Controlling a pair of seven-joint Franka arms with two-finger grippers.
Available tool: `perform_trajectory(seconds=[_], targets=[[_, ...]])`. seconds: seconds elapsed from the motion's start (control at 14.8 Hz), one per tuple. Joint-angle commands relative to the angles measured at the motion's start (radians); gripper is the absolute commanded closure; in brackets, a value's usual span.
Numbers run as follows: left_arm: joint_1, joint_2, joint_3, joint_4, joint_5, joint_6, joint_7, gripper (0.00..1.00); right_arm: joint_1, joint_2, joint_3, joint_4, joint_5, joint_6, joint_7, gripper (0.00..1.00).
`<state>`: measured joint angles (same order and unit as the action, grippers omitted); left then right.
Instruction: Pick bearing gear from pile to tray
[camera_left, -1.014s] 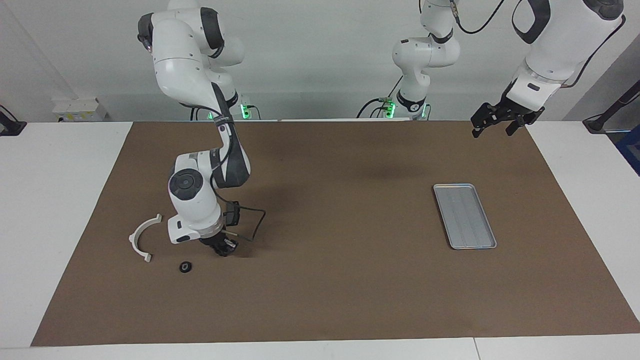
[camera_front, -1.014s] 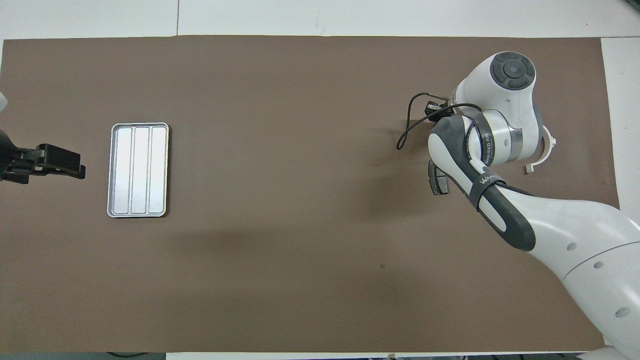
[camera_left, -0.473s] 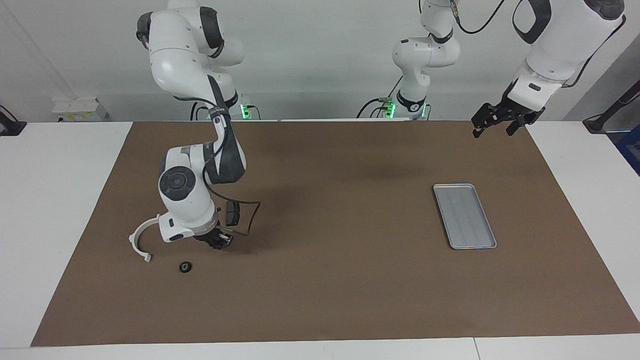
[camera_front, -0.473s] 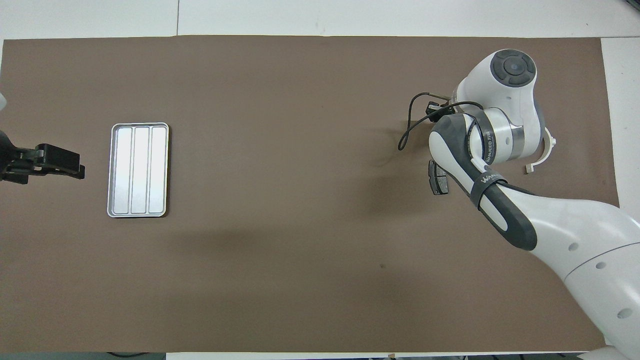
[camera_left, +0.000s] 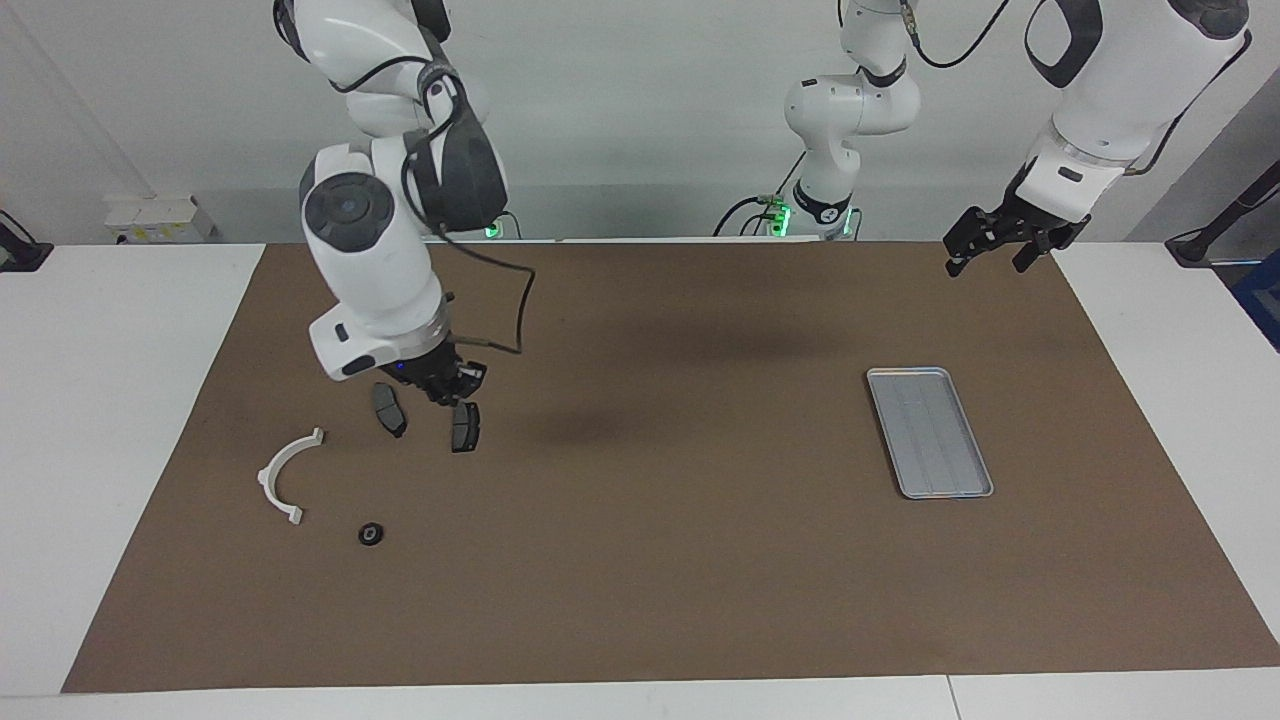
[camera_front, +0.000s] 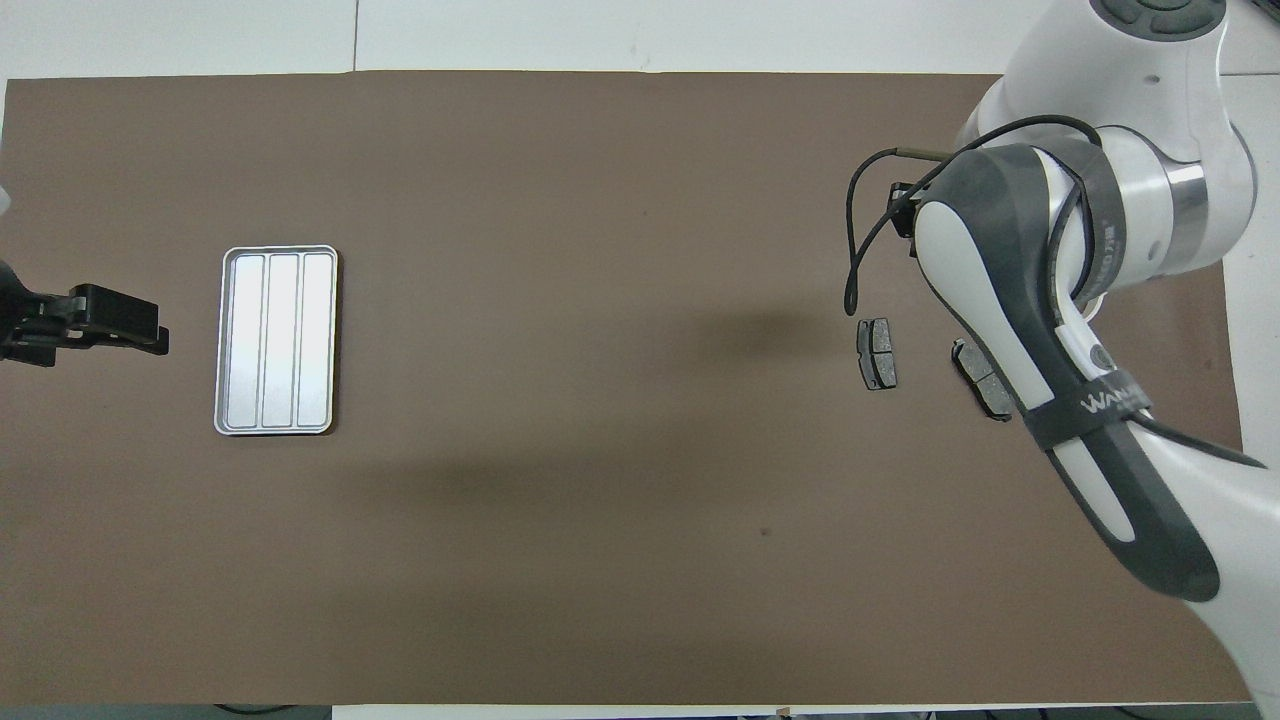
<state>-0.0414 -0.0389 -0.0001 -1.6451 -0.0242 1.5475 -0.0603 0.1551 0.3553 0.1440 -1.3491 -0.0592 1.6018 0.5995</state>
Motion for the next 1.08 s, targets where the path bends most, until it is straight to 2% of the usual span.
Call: perform_trajectory(seconds=[0.0, 0.2, 0.41, 0.54, 0.74, 1.01], targets=[[0.0, -0.019, 0.002, -0.025, -0.002, 0.031, -0.009, 0.0, 0.119, -0.019, 0.009, -0.005, 0.021, -0.008, 0.239, 1.0], [0.003, -0.021, 0.002, -0.035, -0.002, 0.031, -0.01, 0.0, 0.226, -0.016, 0.012, -0.053, 0.065, 0.099, 0.498, 1.0], [0.001, -0.033, 0.002, -0.056, -0.002, 0.045, -0.012, 0.0, 0.296, 0.028, 0.012, -0.133, 0.065, 0.303, 0.627, 1.0], [-0.002, -0.032, 0.002, -0.056, -0.002, 0.049, -0.013, 0.0, 0.319, 0.059, 0.011, -0.145, 0.062, 0.389, 0.649, 1.0], [-0.002, -0.032, 0.002, -0.058, -0.002, 0.059, -0.012, 0.0, 0.348, 0.105, 0.009, -0.143, 0.035, 0.427, 0.67, 1.0], [0.001, -0.044, 0.002, -0.088, -0.002, 0.062, -0.012, 0.0, 0.394, 0.243, 0.011, -0.122, -0.08, 0.541, 0.775, 1.0]])
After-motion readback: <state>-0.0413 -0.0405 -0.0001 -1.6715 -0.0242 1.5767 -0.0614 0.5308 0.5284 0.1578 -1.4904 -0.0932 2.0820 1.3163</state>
